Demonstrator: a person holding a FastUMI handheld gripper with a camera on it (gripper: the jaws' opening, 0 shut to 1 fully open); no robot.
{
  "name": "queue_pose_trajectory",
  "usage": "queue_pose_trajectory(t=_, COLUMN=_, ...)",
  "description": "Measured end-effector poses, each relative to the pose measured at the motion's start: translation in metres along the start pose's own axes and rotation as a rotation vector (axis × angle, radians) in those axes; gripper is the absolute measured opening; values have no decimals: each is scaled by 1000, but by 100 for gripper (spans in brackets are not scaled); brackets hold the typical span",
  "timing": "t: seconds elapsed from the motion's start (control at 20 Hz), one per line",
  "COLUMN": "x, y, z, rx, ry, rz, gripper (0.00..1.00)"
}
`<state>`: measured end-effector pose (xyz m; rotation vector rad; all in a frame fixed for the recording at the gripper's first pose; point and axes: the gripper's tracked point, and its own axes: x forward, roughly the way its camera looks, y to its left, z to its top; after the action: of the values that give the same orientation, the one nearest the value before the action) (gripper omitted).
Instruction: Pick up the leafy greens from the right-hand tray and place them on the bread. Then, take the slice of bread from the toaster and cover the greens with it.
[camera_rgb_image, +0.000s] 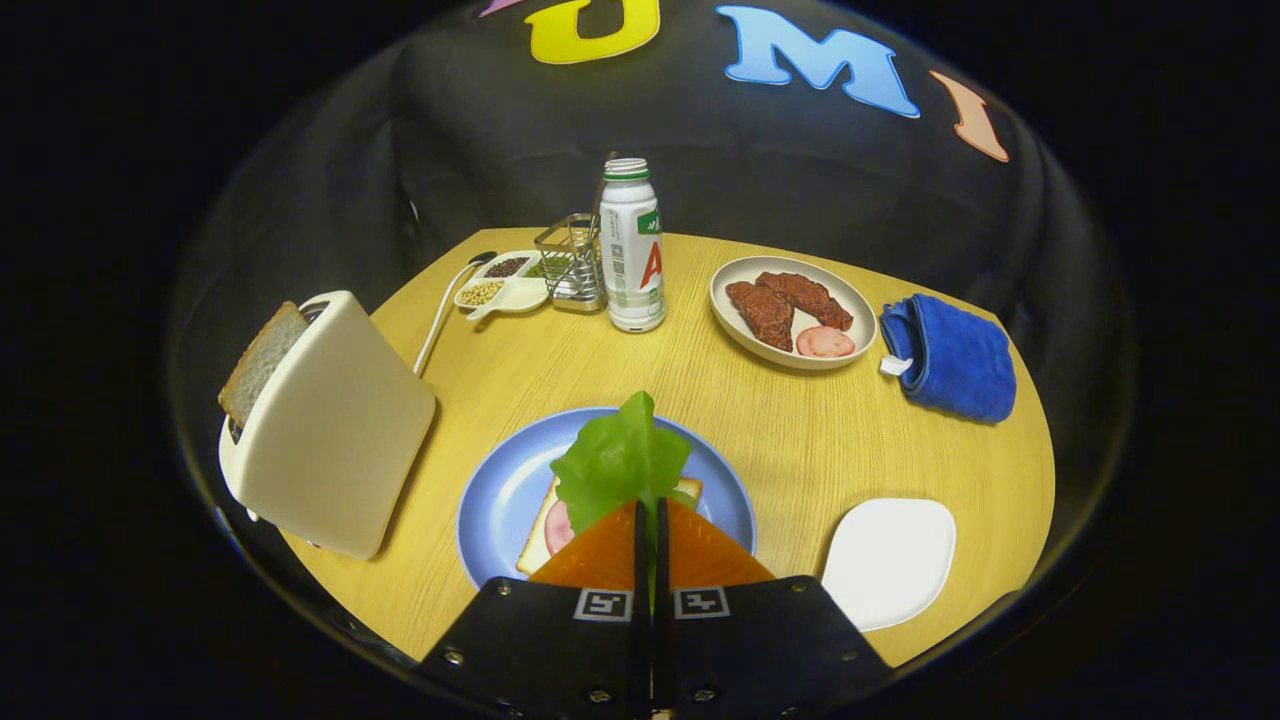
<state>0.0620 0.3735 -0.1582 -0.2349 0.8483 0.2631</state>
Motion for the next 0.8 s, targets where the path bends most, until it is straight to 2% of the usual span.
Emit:
queue_pose_trajectory(t=0.4, x=20, y=18, z=-11, rx=-5, ry=48, rz=5, gripper=4)
queue_pose_trajectory(t=0.5, x=20, y=23, z=-13, rx=-8, ry=54, rz=22, gripper=11)
queue_pose_trajectory(t=0.55, x=20, y=21, z=-13, rx=-16, ry=50, rz=14, gripper=22)
queue_pose_trajectory(t=0.8, x=9, y=18, z=-5, rx=-24, ry=6, rz=9, gripper=23)
